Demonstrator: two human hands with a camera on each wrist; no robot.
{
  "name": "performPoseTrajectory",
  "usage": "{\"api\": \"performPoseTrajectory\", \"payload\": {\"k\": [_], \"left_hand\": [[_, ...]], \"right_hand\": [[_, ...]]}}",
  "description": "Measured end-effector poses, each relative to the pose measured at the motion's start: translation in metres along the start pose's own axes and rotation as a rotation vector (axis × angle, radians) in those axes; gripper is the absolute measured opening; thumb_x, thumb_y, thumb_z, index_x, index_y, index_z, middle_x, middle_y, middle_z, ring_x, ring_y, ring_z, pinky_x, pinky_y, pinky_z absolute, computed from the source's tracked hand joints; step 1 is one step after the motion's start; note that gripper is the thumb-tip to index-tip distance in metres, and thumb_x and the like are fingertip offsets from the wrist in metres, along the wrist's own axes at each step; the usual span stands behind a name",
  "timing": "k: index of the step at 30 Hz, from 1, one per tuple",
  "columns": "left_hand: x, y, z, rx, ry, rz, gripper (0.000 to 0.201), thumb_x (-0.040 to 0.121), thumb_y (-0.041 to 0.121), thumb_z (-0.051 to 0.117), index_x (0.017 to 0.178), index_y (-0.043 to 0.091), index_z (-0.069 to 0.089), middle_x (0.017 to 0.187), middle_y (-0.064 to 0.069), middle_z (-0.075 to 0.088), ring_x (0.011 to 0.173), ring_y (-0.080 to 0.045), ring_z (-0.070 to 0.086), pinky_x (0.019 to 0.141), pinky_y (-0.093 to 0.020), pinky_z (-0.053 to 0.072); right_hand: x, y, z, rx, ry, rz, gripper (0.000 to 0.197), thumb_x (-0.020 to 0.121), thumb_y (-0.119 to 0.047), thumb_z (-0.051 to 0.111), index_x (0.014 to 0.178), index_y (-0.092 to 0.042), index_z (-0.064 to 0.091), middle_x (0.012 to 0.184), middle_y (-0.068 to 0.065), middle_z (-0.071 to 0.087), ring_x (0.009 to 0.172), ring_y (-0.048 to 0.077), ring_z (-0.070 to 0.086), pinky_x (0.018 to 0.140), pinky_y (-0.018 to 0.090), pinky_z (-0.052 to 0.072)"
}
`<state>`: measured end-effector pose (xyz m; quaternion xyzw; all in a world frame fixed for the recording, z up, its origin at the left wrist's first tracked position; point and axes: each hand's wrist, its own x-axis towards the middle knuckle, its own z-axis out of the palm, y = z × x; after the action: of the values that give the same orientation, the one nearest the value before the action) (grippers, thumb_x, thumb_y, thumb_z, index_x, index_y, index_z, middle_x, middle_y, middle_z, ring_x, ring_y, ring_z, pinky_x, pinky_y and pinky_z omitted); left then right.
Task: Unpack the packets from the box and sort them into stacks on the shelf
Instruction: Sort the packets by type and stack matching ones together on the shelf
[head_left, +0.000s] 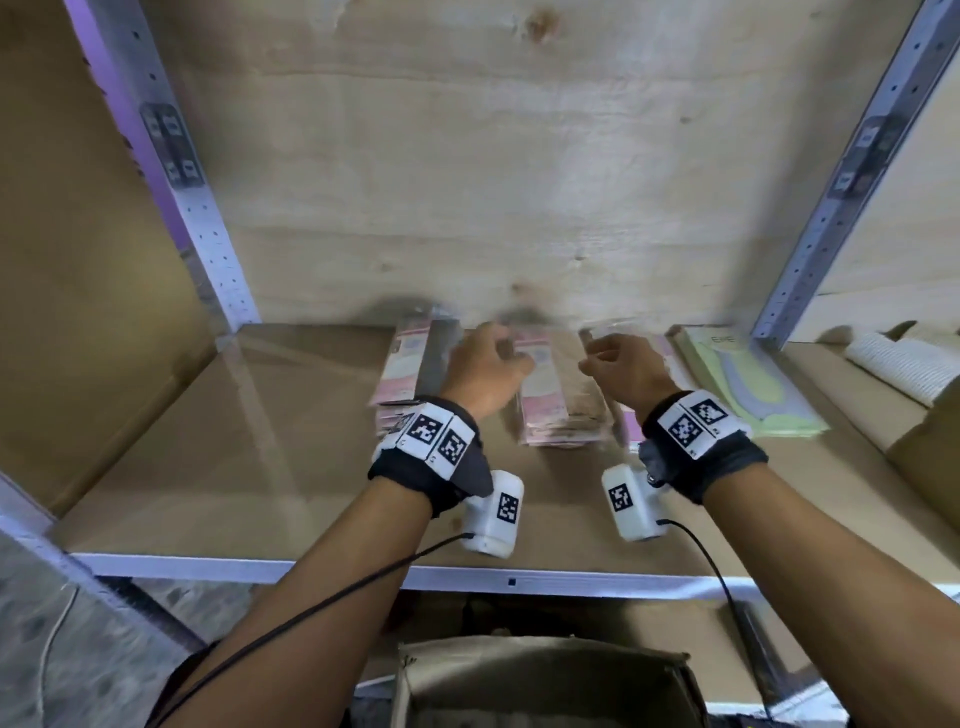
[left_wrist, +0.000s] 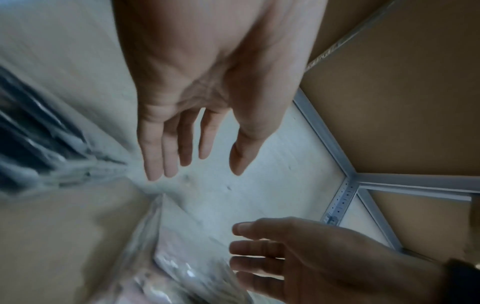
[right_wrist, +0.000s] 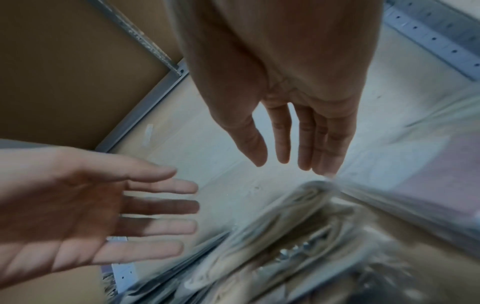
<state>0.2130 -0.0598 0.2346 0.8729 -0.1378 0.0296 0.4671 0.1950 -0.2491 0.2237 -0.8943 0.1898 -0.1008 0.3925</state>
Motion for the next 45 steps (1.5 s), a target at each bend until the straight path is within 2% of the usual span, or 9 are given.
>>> {"api": "performPoseTrajectory", "payload": {"k": [4, 7, 10, 17, 22, 25, 30, 39, 45], "left_hand": [[0.004, -0.001, 0.028, -0.034, -0.158, -0.136, 0.032, 0.095, 0.024, 0.063, 0.124, 0.010, 0.064, 0.127, -0.008, 0.068, 0.111, -0.024, 0.065, 0.080, -0.025, 0.046], [0.009, -0.009, 0.037, -0.040, -0.194, -0.271, 0.037, 0.096, 0.027, 0.062, 0.125, 0.004, 0.060, 0.125, -0.012, 0.069, 0.109, -0.028, 0.068, 0.090, -0.033, 0.056], [0.013, -0.013, 0.042, -0.064, -0.222, -0.321, 0.036, 0.095, 0.027, 0.061, 0.122, 0.004, 0.064, 0.119, -0.013, 0.072, 0.102, -0.030, 0.071, 0.089, -0.041, 0.060], [0.016, -0.019, 0.050, -0.042, -0.189, -0.312, 0.031, 0.090, 0.019, 0.066, 0.116, 0.003, 0.070, 0.116, -0.013, 0.073, 0.101, -0.031, 0.071, 0.085, -0.044, 0.061], [0.018, -0.024, 0.048, -0.067, -0.171, -0.326, 0.028, 0.090, 0.018, 0.066, 0.112, 0.002, 0.069, 0.113, -0.014, 0.073, 0.100, -0.031, 0.071, 0.088, -0.045, 0.061], [0.020, -0.026, 0.045, -0.056, -0.149, -0.328, 0.028, 0.088, 0.019, 0.065, 0.110, 0.002, 0.071, 0.108, -0.014, 0.074, 0.098, -0.031, 0.072, 0.088, -0.045, 0.061], [0.023, -0.028, 0.041, -0.076, -0.112, -0.336, 0.027, 0.089, 0.016, 0.064, 0.110, 0.000, 0.071, 0.108, -0.015, 0.074, 0.097, -0.030, 0.072, 0.087, -0.043, 0.061], [0.021, -0.026, 0.040, -0.048, -0.088, -0.347, 0.005, 0.089, 0.016, 0.060, 0.091, 0.012, 0.063, 0.110, -0.014, 0.073, 0.099, -0.032, 0.070, 0.089, -0.042, 0.060], [0.020, -0.026, 0.039, -0.031, -0.104, -0.344, 0.018, 0.089, 0.016, 0.059, 0.099, 0.005, 0.068, 0.108, -0.015, 0.073, 0.099, -0.033, 0.070, 0.089, -0.042, 0.060]], "right_hand": [[-0.003, 0.014, 0.004, 0.034, -0.125, 0.058, 0.050, 0.088, -0.024, 0.067, 0.134, -0.005, 0.056, 0.129, 0.015, 0.063, 0.118, 0.030, 0.060, 0.105, 0.044, 0.047], [-0.007, 0.018, 0.007, 0.029, -0.149, 0.090, 0.035, 0.088, -0.022, 0.064, 0.113, 0.002, 0.061, 0.106, 0.017, 0.067, 0.094, 0.031, 0.066, 0.080, 0.039, 0.056], [-0.008, 0.018, 0.007, -0.004, -0.183, 0.107, 0.018, 0.081, -0.016, 0.066, 0.091, -0.002, 0.063, 0.085, 0.010, 0.061, 0.074, 0.023, 0.058, 0.058, 0.028, 0.045], [-0.005, 0.023, 0.013, 0.078, -0.181, 0.140, 0.057, 0.079, -0.010, 0.072, 0.132, -0.001, 0.055, 0.116, 0.012, 0.066, 0.068, 0.018, 0.056, 0.039, 0.017, 0.040], [-0.003, 0.019, 0.017, 0.083, -0.177, 0.132, 0.055, 0.076, -0.013, 0.076, 0.127, -0.001, 0.060, 0.113, 0.010, 0.069, 0.086, 0.020, 0.065, 0.063, 0.025, 0.051], [-0.003, 0.014, 0.020, 0.084, -0.170, 0.119, 0.043, 0.076, -0.013, 0.076, 0.115, 0.002, 0.065, 0.096, 0.011, 0.072, 0.072, 0.018, 0.065, 0.061, 0.028, 0.056], [0.001, 0.006, 0.025, 0.081, -0.186, 0.129, 0.029, 0.077, -0.014, 0.076, 0.101, 0.000, 0.072, 0.097, 0.016, 0.075, 0.068, 0.018, 0.065, 0.061, 0.027, 0.054], [0.002, 0.002, 0.028, 0.098, -0.213, 0.137, 0.044, 0.077, -0.015, 0.079, 0.118, -0.001, 0.067, 0.103, 0.014, 0.074, 0.074, 0.018, 0.066, 0.066, 0.029, 0.056], [0.000, 0.004, 0.029, 0.076, -0.188, 0.115, 0.038, 0.076, -0.017, 0.080, 0.108, 0.001, 0.070, 0.101, 0.015, 0.074, 0.074, 0.019, 0.064, 0.080, 0.039, 0.059]]}}
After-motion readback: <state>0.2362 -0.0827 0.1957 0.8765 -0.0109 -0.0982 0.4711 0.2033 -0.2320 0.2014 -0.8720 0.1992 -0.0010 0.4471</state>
